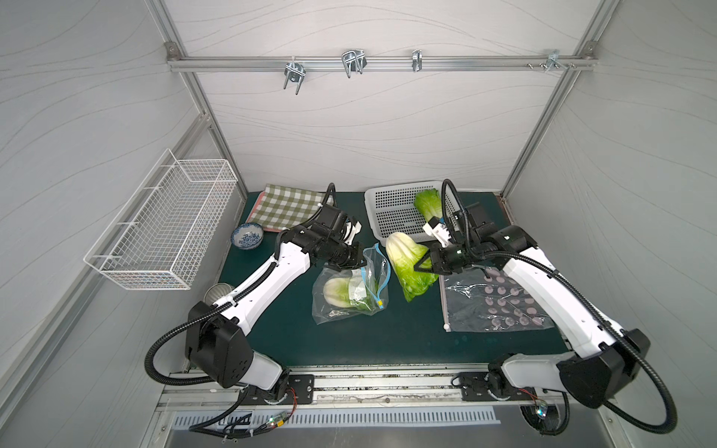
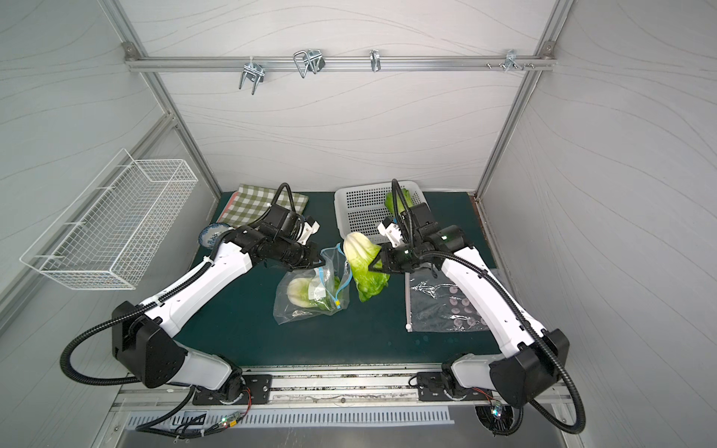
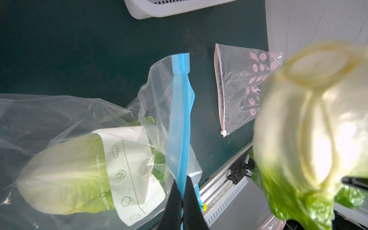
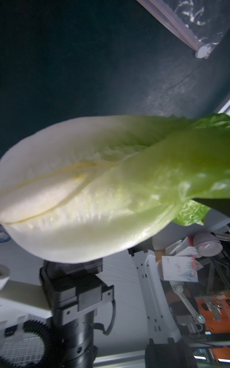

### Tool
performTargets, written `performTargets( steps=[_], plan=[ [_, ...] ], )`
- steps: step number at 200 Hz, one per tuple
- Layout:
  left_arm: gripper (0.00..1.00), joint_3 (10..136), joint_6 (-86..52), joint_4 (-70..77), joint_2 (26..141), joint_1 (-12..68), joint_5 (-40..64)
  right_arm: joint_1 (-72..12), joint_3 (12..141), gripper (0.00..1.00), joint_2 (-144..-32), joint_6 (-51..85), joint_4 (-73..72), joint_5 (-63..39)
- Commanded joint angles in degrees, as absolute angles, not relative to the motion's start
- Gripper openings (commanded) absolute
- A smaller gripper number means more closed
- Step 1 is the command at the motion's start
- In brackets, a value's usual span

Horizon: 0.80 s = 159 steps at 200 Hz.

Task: Put the chinese cabbages into a zipper bag and zip it
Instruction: Place the Chinese cabbage in the zipper food storage bag.

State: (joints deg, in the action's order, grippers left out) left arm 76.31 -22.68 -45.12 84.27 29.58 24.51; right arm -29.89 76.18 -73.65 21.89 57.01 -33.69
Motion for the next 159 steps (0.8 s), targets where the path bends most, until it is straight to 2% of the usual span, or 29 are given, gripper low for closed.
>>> performTargets(
  steps=[1,33,55,113,143,159],
  plan=[
    [0.00,80.2,-20.8,-45.9,85.2,31.9,21.3,-30.9,74.1,0.02,-69.9,23.5,62.5,-43.1],
    [0.00,83.7,-20.5,-48.3,84.8,35.5,19.9,-38.4,65.9,0.01,-70.1,30.9,53.2,-47.7],
    [0.00,84.3,-20.5,-49.4,82.9,38.2,18.8,-39.6,60.5,0.00,-70.9,35.4,46.0,-51.2],
    [0.00,80.8,-18.9,-49.9,80.9,47.2,16.5,-35.9,55.3,0.00,-70.7,41.6,41.8,-59.2],
    [0.00,77.4,-20.2,-48.8,80.4,47.7,15.5,-28.3,55.3,0.00,-67.1,43.3,41.4,-63.4],
    [0.00,77.1,-20.7,-48.1,80.0,47.8,15.8,-28.3,55.0,0.00,-67.2,46.2,37.2,-63.2]
  ],
)
